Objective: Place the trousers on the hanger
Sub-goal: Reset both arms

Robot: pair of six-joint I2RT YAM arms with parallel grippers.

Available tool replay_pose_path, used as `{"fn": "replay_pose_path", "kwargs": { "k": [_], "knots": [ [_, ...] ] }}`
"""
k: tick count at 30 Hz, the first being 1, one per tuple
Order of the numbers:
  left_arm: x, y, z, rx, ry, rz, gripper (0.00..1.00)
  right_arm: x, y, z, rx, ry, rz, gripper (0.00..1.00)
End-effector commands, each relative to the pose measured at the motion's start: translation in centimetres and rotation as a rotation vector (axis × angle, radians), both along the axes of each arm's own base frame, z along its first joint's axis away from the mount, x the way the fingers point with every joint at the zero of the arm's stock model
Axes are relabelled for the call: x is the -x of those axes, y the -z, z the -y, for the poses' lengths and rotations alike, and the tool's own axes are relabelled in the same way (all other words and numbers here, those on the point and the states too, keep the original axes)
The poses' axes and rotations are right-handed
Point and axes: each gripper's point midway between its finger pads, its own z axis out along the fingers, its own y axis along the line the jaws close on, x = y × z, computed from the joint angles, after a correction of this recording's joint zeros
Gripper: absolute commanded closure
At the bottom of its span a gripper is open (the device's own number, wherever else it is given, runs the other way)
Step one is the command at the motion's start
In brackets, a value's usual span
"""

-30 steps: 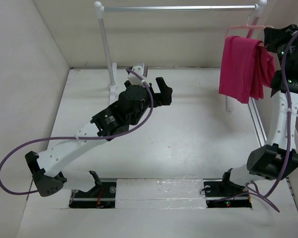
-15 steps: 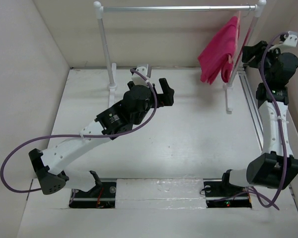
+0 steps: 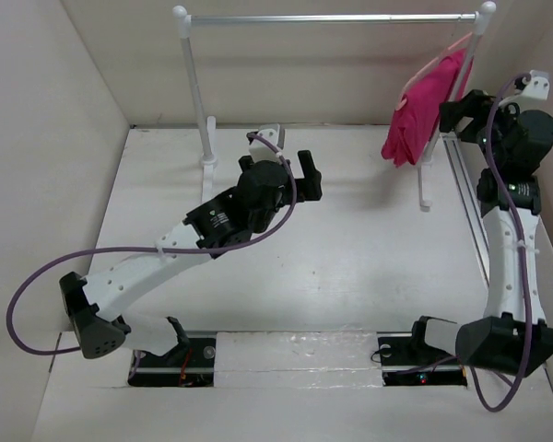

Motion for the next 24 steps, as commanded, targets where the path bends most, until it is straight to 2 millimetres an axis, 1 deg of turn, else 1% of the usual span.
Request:
{"fn": "replay_pose_path", "kwargs": {
  "k": [1, 2, 3, 4, 5, 6, 7, 8, 9, 10, 11, 12, 13, 14, 15, 16, 17, 18, 19, 20, 21, 22, 24],
  "knots": [
    [-0.8, 0.9, -0.4, -0.032, -0.040, -0.025, 0.01, 3.0, 2.1, -2.4, 0.026, -0.059, -0.076, 0.10],
    [-1.0, 1.1, -0.4, -0.027, -0.042, -0.033, 0.01, 3.4, 4.2, -2.7, 0.021, -0.060, -0.125, 0.08],
    [-1.0, 2.3, -0.3, -0.039, -0.021, -0.063, 0.01, 4.7, 5.0, -3.7, 0.035, -0.078, -0.147, 0.07],
    [-1.5, 2.8, -0.7, -0.029, -0.024, -0.085, 0.01, 5.3, 6.1, -4.2, 0.043, -0.088, -0.175, 0.00],
    [-1.6, 3.2, -0.6, -0.017, -0.010, -0.105, 0.01, 5.9, 8.4, -4.7, 0.054, -0.098, -0.223, 0.00],
    [-1.2, 4.6, -0.3, -0.019, 0.033, -0.145, 0.01, 6.6, 10.2, -5.3, 0.083, -0.119, -0.271, 0.00],
    [-1.1, 4.5, -0.4, -0.002, 0.049, -0.145, 0.01, 7.8, 10.7, -6.6, 0.101, -0.159, -0.278, 0.00],
    [-1.1, 4.7, -0.5, 0.011, 0.059, -0.155, 0.01, 8.6, 11.8, -7.5, 0.111, -0.198, -0.299, 0.00],
    [-0.8, 6.0, -0.7, 0.012, 0.075, -0.181, 0.01, 9.5, 15.0, -8.0, 0.130, -0.234, -0.369, 0.00],
    [-0.5, 5.8, -0.8, 0.034, 0.078, -0.177, 0.01, 10.8, 15.7, -9.0, 0.140, -0.273, -0.377, 0.00],
    [-0.5, 6.2, -1.2, 0.045, 0.069, -0.190, 0.01, 11.6, 17.0, -9.6, 0.149, -0.304, -0.405, 0.00],
    [-0.1, 7.1, -1.7, 0.047, 0.069, -0.208, 0.01, 12.9, 19.9, -9.9, 0.160, -0.329, -0.477, 0.00],
    [0.3, 8.0, -2.2, 0.050, 0.060, -0.227, 0.01, 14.4, 20.8, -10.7, 0.171, -0.351, -0.500, 0.00],
    [0.3, 8.1, -2.3, 0.047, 0.055, -0.228, 0.01, 15.2, 21.7, -10.9, 0.177, -0.358, -0.522, 0.00],
    [1.1, 9.4, -3.4, 0.056, 0.030, -0.258, 0.01, 16.6, 23.3, -11.5, 0.226, -0.399, -0.545, 0.00],
    [1.1, 9.4, -3.4, 0.056, 0.030, -0.258, 0.01, 16.8, 23.9, -11.5, 0.225, -0.401, -0.561, 0.00],
    [1.3, 9.7, -3.9, 0.063, 0.010, -0.266, 0.01, 18.0, 24.2, -12.1, 0.242, -0.429, -0.564, 0.00],
    [2.1, 10.5, -4.7, 0.077, -0.005, -0.286, 0.01, 18.7, 24.6, -12.2, 0.249, -0.439, -0.567, 0.00],
    [2.5, 11.1, -5.2, 0.081, -0.016, -0.297, 0.01, 19.4, 25.4, -12.2, 0.254, -0.443, -0.582, 0.00],
    [2.9, 11.5, -5.7, 0.092, -0.028, -0.303, 0.01, 19.7, 25.6, -12.0, 0.259, -0.429, -0.582, 0.00],
    [3.7, 12.6, -6.7, 0.100, -0.039, -0.317, 0.01, 20.3, 25.5, -12.2, 0.247, -0.433, -0.566, 0.00],
    [4.0, 13.0, -7.0, 0.129, -0.057, -0.330, 0.01, 20.6, 25.4, -12.5, 0.248, -0.446, -0.556, 0.00],
    [4.8, 13.6, -7.9, 0.154, -0.066, -0.332, 0.01, 20.8, 25.1, -12.4, 0.253, -0.438, -0.545, 0.00]
  ]
}}
